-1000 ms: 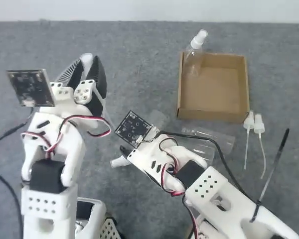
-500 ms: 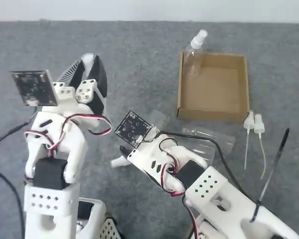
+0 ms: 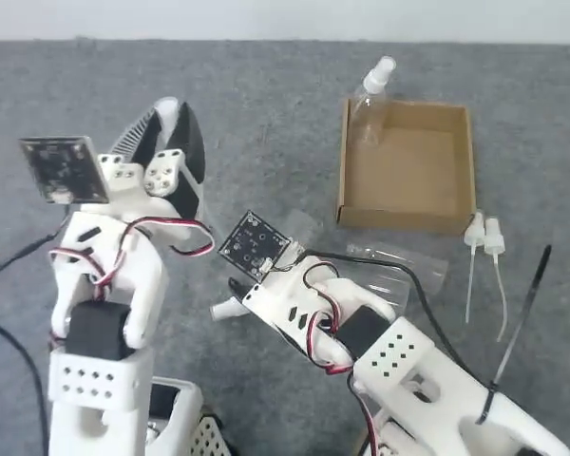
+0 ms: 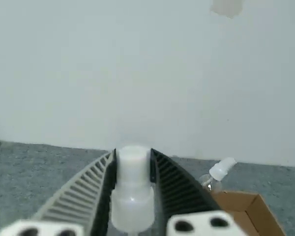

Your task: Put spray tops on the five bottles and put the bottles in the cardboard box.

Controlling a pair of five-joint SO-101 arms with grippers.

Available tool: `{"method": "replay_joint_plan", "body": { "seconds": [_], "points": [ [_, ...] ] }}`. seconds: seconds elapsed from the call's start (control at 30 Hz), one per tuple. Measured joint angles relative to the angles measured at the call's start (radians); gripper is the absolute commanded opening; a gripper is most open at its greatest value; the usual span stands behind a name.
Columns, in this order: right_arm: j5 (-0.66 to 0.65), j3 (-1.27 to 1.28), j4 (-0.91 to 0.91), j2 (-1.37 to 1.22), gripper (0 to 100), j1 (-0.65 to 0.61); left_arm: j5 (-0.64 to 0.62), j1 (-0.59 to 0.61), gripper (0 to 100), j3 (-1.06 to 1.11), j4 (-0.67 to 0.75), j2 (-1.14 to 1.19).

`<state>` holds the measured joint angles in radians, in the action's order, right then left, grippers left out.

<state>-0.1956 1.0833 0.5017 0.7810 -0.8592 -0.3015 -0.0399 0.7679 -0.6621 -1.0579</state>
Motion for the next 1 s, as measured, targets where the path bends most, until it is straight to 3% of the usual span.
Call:
{"method": "replay_joint_plan", "body": {
  "seconds": [0.2,0.33,0.57,0.77,1.0],
  "points": [
    [-0.005,0.0,0.021,0.0,0.6,0.0,-0.002,-0.026,1,0.103,-0.008,0.0],
    [-0.008,0.006,0.011,0.018,0.6,0.0,-0.002,-0.052,1,0.106,-0.084,0.0],
    [0.061,0.183,-0.222,0.19,0.6,0.051,-0.003,-0.127,1,0.071,-0.215,0.0],
    [0.106,0.239,-0.259,0.29,0.6,0.055,-0.003,-0.209,1,0.043,-0.278,0.0],
    [0.109,0.264,-0.259,0.331,0.6,0.064,-0.003,-0.222,20,0.002,-0.359,0.0]
  ]
}}
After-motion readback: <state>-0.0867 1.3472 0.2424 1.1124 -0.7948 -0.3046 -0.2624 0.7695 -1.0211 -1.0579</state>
